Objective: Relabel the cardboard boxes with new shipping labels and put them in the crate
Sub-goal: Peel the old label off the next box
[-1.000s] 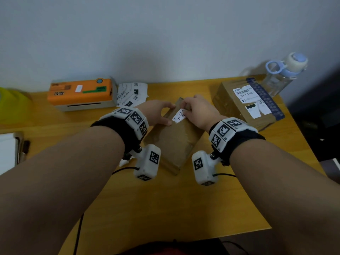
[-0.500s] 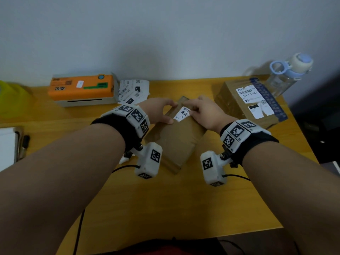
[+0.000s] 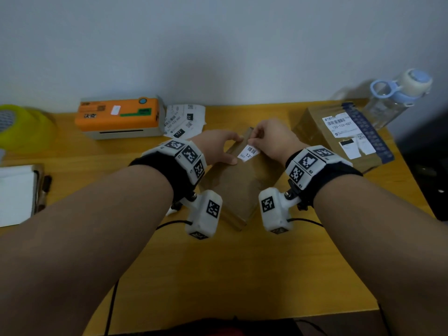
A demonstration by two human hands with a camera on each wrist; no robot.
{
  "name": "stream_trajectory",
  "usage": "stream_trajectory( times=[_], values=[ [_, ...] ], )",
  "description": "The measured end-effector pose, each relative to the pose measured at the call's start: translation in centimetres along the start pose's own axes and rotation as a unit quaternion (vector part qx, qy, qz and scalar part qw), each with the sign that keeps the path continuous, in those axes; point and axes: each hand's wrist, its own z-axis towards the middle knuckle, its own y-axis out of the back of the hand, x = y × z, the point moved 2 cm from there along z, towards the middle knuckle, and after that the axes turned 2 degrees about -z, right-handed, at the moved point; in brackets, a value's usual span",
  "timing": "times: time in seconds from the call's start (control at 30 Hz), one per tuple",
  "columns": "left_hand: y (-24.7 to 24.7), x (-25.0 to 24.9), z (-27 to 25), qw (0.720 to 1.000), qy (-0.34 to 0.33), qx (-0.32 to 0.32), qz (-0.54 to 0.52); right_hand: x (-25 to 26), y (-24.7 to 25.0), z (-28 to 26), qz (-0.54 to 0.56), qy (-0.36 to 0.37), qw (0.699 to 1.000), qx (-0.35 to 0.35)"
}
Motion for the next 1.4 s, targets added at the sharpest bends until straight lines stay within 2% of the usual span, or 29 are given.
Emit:
stream_trajectory(
  times=[0.13,0.27,0.33,0.5,0.6,0.87,1.4],
  values=[
    [0.1,0.0,0.1,1.000,0.000,0.003,-0.002,0.9,-0.1,0.7,-0.103,0.012,0.995,0.016],
    [0.1,0.0,0.1,1.000,-0.002,0.002,-0.002,0.6,-0.6,0.4,-0.140,0.048,0.989,0.016],
    [0.0,0.0,0.1,1.000,-0.002,0.002,-0.001,0.3,-0.5,0.0,-0.124,0.069,0.990,0.016],
    [0.0,0.1,0.1,1.000,0.000,0.006,0.005,-1.1,0.2,-1.2,0.049,0.078,0.996,-0.009],
    [-0.1,0.0,0.1,1.000,0.000,0.007,0.011,-1.4,0.1,-1.7,0.026,0.110,0.993,-0.020],
    [-0.4,0.2,-0.1,1.000,0.002,-0.004,0.017,-0.8,-0.4,-2.1,0.027,0.095,0.991,-0.090],
    [-0.7,0.4,0.1,1.000,0.003,-0.011,0.017,-2.2,-0.6,-4.1,0.034,0.128,0.988,-0.076]
  ],
)
